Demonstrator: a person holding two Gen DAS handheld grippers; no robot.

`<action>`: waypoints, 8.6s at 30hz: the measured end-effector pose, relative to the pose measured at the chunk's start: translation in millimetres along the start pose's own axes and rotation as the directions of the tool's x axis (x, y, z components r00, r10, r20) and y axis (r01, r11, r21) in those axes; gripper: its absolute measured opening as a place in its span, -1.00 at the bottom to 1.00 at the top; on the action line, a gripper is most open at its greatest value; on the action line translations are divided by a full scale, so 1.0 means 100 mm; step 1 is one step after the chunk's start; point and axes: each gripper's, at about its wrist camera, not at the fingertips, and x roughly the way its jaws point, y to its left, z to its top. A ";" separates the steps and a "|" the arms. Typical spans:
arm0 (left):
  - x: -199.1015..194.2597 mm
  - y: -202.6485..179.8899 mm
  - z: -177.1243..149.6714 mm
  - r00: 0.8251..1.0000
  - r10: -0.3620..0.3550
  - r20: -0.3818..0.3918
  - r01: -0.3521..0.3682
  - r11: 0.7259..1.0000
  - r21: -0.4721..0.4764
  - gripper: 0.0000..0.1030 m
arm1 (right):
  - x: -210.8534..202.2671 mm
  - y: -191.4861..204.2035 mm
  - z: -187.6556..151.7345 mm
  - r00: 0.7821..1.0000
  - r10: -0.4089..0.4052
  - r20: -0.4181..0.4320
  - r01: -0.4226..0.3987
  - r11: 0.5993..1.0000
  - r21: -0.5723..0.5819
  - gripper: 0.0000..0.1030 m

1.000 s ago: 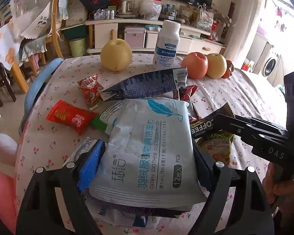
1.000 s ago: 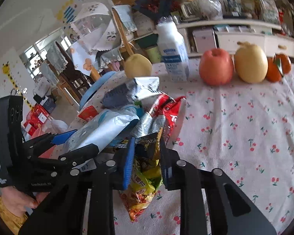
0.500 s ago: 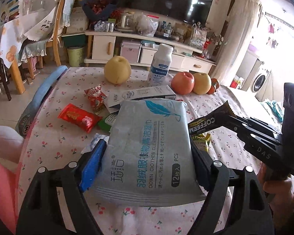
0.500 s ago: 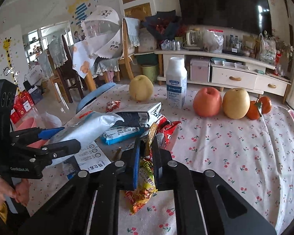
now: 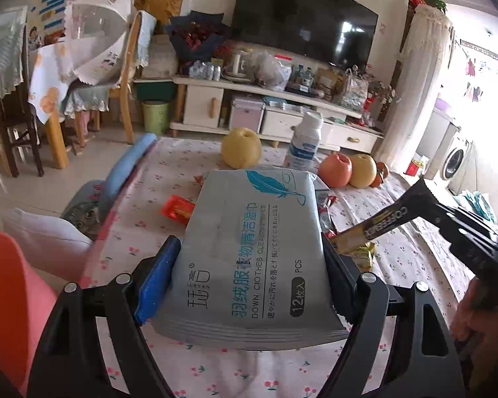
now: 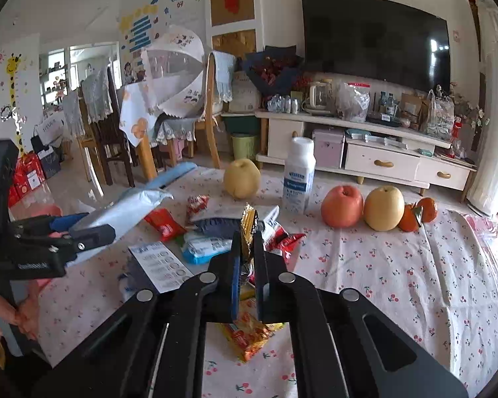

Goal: Collect trash
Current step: 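Carry both items over the pink bucket and open both tools to drop them, then move both tools back over the remaining trash on the table, then grasp the blue-printed carton with the left tool while the right tool grasps the yellow snack bag, then carry both items over the pink bucket and open both tools to drop them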

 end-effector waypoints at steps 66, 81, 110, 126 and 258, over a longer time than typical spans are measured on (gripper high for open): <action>-0.83 1.24 0.07 0.787 0.614 0.058 -0.600 0.784 -0.161 0.90 | 0.29 1.97 -0.10 0.970 0.206 -0.130 -0.212 0.976 -0.041 0.80; -0.60 0.82 0.12 0.807 0.586 0.074 -0.581 0.810 -0.074 0.91 | 0.09 1.54 -0.26 0.984 0.120 -0.128 -0.130 0.989 -0.073 0.83; -0.03 0.02 0.09 0.848 0.528 0.055 -0.531 0.841 0.106 0.91 | 0.05 0.62 -0.45 0.987 0.031 -0.159 -0.031 1.000 0.006 0.83; 0.22 -0.19 -0.01 0.970 0.214 -0.115 -0.214 0.977 0.005 0.91 | 0.27 -0.33 -0.55 0.949 -0.036 -0.312 0.077 0.990 0.119 0.83; -1.12 1.89 -0.07 0.858 0.513 -0.002 -0.470 0.784 -0.405 -0.20 | 0.23 2.43 0.39 0.925 0.374 -0.071 -0.380 0.917 -0.121 -0.46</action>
